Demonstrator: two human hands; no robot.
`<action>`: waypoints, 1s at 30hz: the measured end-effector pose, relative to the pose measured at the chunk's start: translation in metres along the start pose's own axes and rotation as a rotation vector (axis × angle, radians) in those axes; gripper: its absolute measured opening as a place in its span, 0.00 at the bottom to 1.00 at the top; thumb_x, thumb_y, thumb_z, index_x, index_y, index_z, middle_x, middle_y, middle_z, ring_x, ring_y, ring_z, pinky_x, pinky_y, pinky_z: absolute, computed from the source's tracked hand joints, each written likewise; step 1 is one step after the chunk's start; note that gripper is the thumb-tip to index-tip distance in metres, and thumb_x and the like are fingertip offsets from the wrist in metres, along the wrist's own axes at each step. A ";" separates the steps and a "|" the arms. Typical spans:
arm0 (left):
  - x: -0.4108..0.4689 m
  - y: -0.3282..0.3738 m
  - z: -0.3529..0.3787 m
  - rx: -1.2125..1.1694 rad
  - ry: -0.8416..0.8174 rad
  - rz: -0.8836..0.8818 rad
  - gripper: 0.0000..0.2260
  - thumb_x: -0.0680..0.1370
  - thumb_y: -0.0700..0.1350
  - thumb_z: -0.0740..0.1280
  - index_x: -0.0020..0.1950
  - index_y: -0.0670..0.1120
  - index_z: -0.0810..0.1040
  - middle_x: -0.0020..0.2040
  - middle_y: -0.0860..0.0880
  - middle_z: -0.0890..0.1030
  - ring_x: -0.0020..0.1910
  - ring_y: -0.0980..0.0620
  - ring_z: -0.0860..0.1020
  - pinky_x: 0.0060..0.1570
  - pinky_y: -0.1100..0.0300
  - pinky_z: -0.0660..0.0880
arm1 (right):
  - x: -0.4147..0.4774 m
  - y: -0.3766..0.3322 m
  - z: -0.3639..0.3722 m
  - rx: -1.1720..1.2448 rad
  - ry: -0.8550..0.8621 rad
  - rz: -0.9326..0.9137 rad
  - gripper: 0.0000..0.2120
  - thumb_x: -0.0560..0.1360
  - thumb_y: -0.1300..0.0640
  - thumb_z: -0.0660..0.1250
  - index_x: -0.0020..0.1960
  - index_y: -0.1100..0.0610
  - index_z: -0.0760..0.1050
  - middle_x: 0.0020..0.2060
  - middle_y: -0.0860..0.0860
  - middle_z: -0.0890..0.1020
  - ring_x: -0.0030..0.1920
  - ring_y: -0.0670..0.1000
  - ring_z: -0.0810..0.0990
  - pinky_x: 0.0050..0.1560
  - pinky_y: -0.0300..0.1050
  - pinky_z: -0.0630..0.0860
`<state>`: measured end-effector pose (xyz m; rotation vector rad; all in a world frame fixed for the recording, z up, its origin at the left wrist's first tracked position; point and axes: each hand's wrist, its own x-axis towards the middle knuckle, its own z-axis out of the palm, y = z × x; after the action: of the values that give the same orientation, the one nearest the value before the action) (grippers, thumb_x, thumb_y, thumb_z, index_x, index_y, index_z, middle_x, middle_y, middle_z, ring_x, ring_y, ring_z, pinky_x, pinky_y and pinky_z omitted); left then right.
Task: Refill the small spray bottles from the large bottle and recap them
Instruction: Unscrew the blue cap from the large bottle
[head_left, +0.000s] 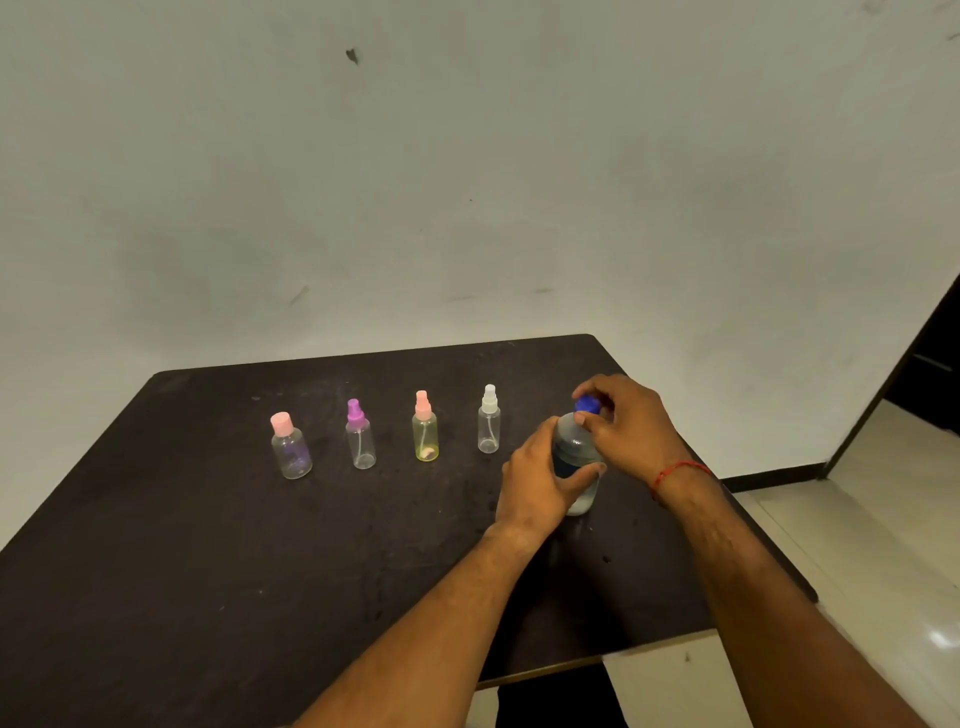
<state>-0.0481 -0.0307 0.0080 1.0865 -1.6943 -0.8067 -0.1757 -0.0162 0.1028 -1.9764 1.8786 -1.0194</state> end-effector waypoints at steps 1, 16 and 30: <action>0.000 0.000 0.000 -0.001 -0.001 0.000 0.26 0.70 0.56 0.78 0.65 0.60 0.73 0.55 0.61 0.81 0.56 0.63 0.79 0.58 0.57 0.80 | 0.000 0.001 -0.001 0.024 -0.041 -0.016 0.15 0.73 0.64 0.70 0.56 0.50 0.78 0.53 0.49 0.79 0.54 0.50 0.78 0.58 0.43 0.76; -0.001 0.001 0.000 0.011 0.007 -0.001 0.26 0.70 0.58 0.78 0.65 0.59 0.74 0.55 0.60 0.81 0.55 0.61 0.80 0.57 0.56 0.80 | -0.005 0.012 0.000 0.074 0.092 -0.031 0.11 0.72 0.61 0.73 0.50 0.49 0.77 0.47 0.47 0.80 0.47 0.47 0.79 0.48 0.35 0.73; -0.003 0.003 0.002 0.079 0.015 0.001 0.28 0.71 0.58 0.77 0.67 0.55 0.72 0.60 0.59 0.80 0.59 0.60 0.77 0.61 0.55 0.78 | -0.096 0.065 0.040 0.390 0.210 0.381 0.13 0.68 0.64 0.76 0.46 0.53 0.76 0.43 0.48 0.81 0.44 0.45 0.81 0.44 0.37 0.79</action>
<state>-0.0501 -0.0267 0.0093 1.1423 -1.7262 -0.7343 -0.1958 0.0530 0.0035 -1.2805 1.8773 -1.3813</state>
